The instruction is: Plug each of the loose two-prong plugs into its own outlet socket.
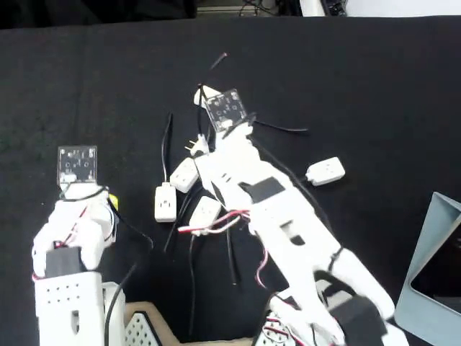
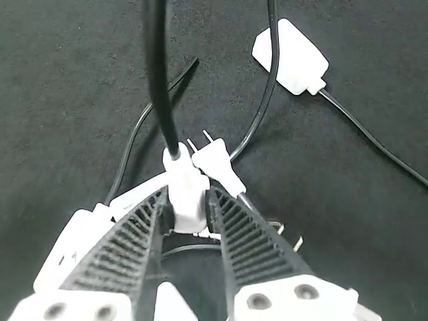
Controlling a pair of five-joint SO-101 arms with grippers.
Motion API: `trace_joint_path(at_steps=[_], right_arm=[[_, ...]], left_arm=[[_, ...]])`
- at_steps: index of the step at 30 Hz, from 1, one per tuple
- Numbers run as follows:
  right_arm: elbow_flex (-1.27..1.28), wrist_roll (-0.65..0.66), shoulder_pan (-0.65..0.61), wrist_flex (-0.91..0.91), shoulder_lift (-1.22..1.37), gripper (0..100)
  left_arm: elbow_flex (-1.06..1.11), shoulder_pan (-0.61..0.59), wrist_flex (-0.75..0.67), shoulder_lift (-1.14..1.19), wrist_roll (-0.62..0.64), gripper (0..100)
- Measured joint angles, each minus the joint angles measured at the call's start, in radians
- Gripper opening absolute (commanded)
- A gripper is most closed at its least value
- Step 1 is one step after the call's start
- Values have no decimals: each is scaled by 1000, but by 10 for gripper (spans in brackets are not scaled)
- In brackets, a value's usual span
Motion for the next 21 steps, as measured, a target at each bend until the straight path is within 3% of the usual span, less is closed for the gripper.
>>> trace_joint_path(at_steps=[7,21], right_arm=[[-21,-72,107,-8,29,11],[-23,-80,328,-8,37,11]], left_arm=[[-209,38,0,259,-97,198],[-750,373,0,1051,-135,200]])
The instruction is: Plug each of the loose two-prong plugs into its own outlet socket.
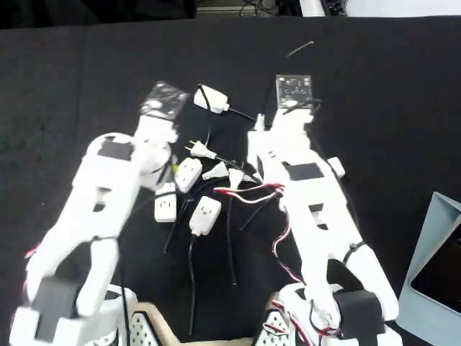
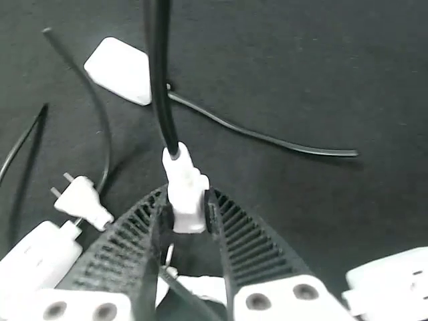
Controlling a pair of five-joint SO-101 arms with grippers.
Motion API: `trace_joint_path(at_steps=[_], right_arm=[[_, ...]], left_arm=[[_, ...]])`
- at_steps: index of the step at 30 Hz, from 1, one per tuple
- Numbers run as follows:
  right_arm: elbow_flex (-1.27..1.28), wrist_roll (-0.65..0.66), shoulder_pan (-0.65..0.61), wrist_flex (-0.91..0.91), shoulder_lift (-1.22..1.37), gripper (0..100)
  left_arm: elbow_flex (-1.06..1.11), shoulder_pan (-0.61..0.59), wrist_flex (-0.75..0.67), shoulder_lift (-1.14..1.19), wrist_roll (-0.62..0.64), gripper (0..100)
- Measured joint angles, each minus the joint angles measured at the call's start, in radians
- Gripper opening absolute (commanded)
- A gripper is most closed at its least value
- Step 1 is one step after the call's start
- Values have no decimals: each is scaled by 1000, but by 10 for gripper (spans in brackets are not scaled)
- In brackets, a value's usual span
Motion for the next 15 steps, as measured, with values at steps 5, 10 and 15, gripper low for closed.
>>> trace_joint_path(at_steps=[5,10,15], right_arm=[[0,0,9,0,0,11],[0,0,9,0,0,11],[0,0,9,0,0,11]], left_arm=[[-155,81,0,221,2,200],[-272,118,0,442,-38,192],[-408,110,0,615,-138,124]])
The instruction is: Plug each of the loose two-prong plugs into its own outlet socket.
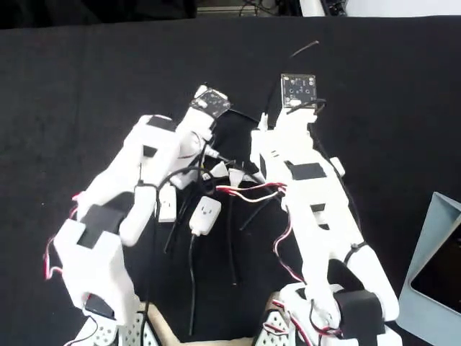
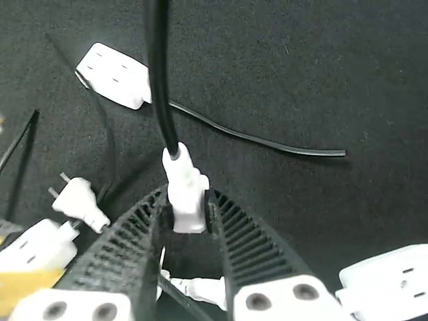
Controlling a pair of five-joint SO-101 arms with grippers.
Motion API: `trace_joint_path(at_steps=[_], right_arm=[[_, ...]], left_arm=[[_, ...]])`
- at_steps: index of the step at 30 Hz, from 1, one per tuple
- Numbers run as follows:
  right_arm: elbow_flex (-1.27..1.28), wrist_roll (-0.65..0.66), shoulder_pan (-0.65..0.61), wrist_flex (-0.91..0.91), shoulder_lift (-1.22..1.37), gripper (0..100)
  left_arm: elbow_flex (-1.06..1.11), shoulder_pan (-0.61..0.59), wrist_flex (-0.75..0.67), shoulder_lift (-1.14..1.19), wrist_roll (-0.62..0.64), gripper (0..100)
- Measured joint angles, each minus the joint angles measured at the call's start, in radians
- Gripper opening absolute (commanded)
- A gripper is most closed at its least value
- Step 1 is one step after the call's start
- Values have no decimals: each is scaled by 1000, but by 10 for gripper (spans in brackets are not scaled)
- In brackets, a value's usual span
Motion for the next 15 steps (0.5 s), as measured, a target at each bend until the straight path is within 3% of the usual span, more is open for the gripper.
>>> trace_joint_path(at_steps=[5,9,12,15], right_arm=[[0,0,0,0,0,11],[0,0,0,0,0,11],[0,0,0,0,0,11],[0,0,0,0,0,11]], left_arm=[[-110,-12,2,86,-147,109],[-152,-23,2,103,-250,173],[-161,-25,2,104,-279,252],[-178,-35,46,107,-275,260]])
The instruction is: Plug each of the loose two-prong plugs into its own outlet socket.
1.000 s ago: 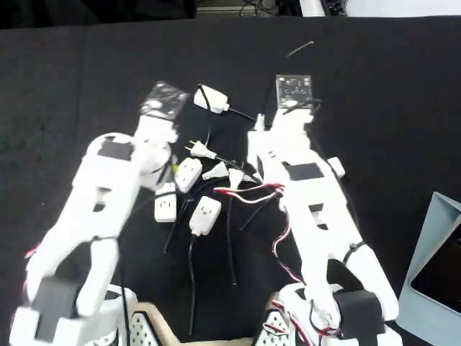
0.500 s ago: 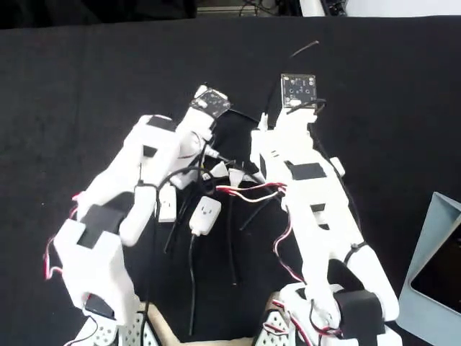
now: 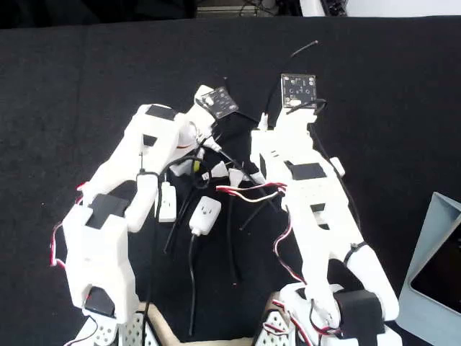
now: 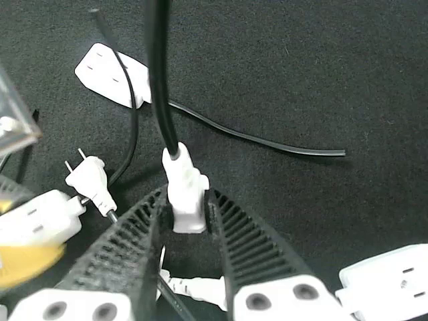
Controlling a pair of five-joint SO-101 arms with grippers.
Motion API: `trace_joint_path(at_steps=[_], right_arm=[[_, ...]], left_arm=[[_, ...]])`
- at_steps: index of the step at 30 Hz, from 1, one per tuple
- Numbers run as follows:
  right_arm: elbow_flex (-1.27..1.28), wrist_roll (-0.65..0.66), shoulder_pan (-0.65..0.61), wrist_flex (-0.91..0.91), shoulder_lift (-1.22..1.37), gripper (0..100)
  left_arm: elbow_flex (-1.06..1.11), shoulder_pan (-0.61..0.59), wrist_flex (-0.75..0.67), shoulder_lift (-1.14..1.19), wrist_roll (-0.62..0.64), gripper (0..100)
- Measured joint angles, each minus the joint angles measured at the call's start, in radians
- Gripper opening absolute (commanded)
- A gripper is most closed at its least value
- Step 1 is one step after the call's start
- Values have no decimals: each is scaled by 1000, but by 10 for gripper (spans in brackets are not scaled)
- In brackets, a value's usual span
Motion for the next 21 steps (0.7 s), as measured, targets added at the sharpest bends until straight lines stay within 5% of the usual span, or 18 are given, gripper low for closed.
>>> trace_joint_path(at_steps=[10,21], right_arm=[[0,0,-11,0,0,11],[0,21,-273,0,0,11]], left_arm=[[-5,-135,206,-236,95,257],[331,-471,104,-523,358,256]])
